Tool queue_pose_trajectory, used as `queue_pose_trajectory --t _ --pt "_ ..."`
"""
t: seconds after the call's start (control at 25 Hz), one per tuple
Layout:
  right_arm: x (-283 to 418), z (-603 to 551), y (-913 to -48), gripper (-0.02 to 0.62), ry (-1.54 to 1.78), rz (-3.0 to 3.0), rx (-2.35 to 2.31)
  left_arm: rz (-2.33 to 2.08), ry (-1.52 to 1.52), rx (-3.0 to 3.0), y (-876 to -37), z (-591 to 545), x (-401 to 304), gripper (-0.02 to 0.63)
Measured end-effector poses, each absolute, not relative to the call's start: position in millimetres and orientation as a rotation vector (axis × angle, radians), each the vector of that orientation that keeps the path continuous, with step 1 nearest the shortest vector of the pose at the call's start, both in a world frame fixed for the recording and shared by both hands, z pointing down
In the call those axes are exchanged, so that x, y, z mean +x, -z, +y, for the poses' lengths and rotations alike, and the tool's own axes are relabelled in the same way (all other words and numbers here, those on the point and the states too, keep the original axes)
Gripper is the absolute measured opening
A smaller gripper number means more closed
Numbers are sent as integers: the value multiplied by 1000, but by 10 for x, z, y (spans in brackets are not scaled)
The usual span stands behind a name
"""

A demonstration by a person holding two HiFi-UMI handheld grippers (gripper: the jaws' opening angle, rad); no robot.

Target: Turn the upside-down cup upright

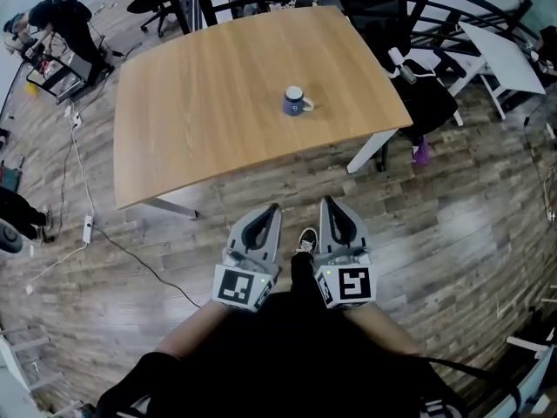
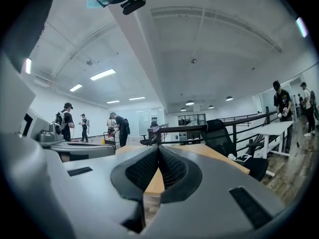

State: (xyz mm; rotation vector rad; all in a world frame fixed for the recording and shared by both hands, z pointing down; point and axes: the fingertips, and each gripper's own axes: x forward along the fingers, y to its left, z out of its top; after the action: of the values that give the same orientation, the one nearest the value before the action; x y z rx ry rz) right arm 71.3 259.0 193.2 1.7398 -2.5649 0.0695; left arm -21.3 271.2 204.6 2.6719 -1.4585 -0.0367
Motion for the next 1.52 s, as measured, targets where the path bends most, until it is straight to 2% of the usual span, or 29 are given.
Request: queue_pose_trajectory --t 0.36,0.64,1.04,1.08,1.12,1.16,1.2,1.44,1.52 --pt "650 786 -2129 12 -191 -2625 1569 -1445 -41 2636 -2141 834 -35 -3" --pt "451 -261 -2672 11 -215 -2560 1554 -1365 -136 2653 -2716 -335 -288 -3" --pt "277 -1338 -3505 15 -199 -2550 1290 -1202 -199 2631 -3735 -1259 -419 -3" --pt "243 -1358 -3599 52 -223 -2558 1240 -1202 -197 2627 -3813 -1319 -422 -3" --pt "200 -1357 -3699 138 -252 -2563 1181 -1203 -196 2613 -3889 -1370 -433 -3" --pt "165 -1365 -3797 196 -270 -2562 1124 -1205 -199 2594 -3965 -1421 -448 -3" --pt "147 -1395 -3892 223 -263 -2557 1077 -1211 -202 2577 -4042 -1480 -464 -3" --pt "137 -1728 -4481 293 -229 -2487 872 -1254 -259 2583 -4440 -1658 -536 -3" --pt "81 -1774 -4654 296 -213 -2453 738 -1262 -276 2560 -4539 -1628 -543 -3"
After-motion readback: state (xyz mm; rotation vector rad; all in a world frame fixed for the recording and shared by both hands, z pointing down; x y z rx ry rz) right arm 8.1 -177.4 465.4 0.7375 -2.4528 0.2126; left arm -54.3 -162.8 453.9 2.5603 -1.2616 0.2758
